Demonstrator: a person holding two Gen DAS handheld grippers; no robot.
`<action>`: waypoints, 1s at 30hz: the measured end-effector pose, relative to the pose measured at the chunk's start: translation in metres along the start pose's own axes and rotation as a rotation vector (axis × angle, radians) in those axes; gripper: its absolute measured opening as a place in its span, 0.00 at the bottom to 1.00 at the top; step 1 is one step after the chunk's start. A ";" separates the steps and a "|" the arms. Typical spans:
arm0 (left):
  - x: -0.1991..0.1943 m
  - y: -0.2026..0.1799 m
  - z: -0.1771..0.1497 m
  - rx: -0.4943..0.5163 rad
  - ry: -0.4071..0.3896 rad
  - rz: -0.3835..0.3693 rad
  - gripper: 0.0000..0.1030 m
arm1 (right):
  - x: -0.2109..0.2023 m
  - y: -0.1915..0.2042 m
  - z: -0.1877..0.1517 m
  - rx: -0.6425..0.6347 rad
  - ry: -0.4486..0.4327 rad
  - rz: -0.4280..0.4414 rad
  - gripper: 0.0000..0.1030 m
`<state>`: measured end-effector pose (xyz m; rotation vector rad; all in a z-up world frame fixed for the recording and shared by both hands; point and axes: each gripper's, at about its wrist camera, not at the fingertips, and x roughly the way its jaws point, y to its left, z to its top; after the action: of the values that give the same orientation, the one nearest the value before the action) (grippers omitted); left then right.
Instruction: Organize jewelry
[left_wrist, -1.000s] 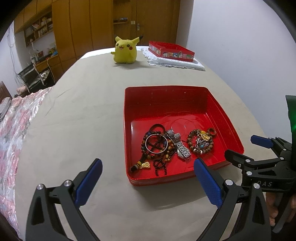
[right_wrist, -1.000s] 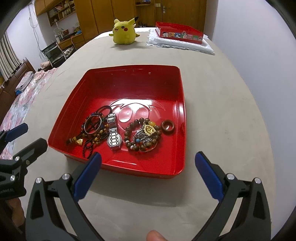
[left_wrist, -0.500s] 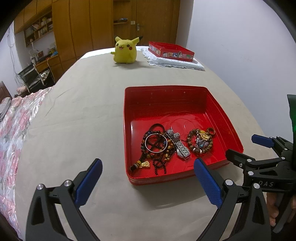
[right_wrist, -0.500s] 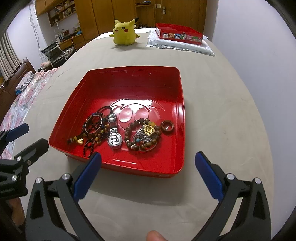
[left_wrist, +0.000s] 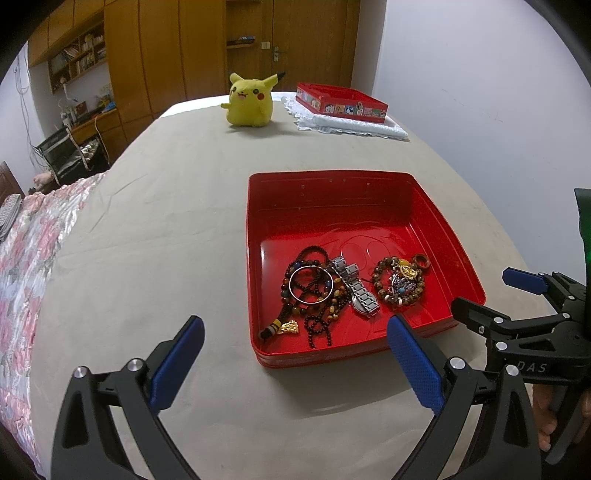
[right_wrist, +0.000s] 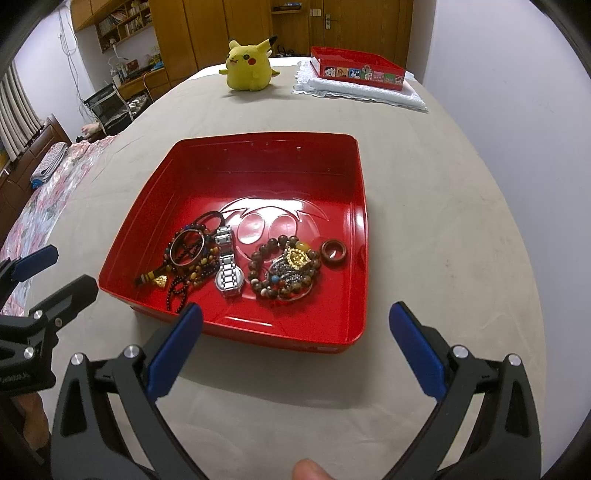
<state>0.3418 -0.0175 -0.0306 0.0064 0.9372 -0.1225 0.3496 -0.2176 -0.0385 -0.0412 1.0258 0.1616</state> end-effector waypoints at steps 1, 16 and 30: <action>0.000 0.000 0.000 0.000 0.000 -0.001 0.96 | 0.000 0.000 0.000 0.000 0.000 -0.001 0.97; 0.000 0.000 -0.001 0.000 -0.001 0.000 0.96 | -0.003 -0.001 0.000 0.000 -0.001 -0.001 0.97; -0.001 0.000 -0.001 -0.002 -0.002 0.003 0.96 | -0.003 -0.001 0.000 0.002 -0.001 -0.001 0.97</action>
<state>0.3400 -0.0174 -0.0306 0.0053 0.9352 -0.1185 0.3482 -0.2190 -0.0359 -0.0404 1.0247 0.1597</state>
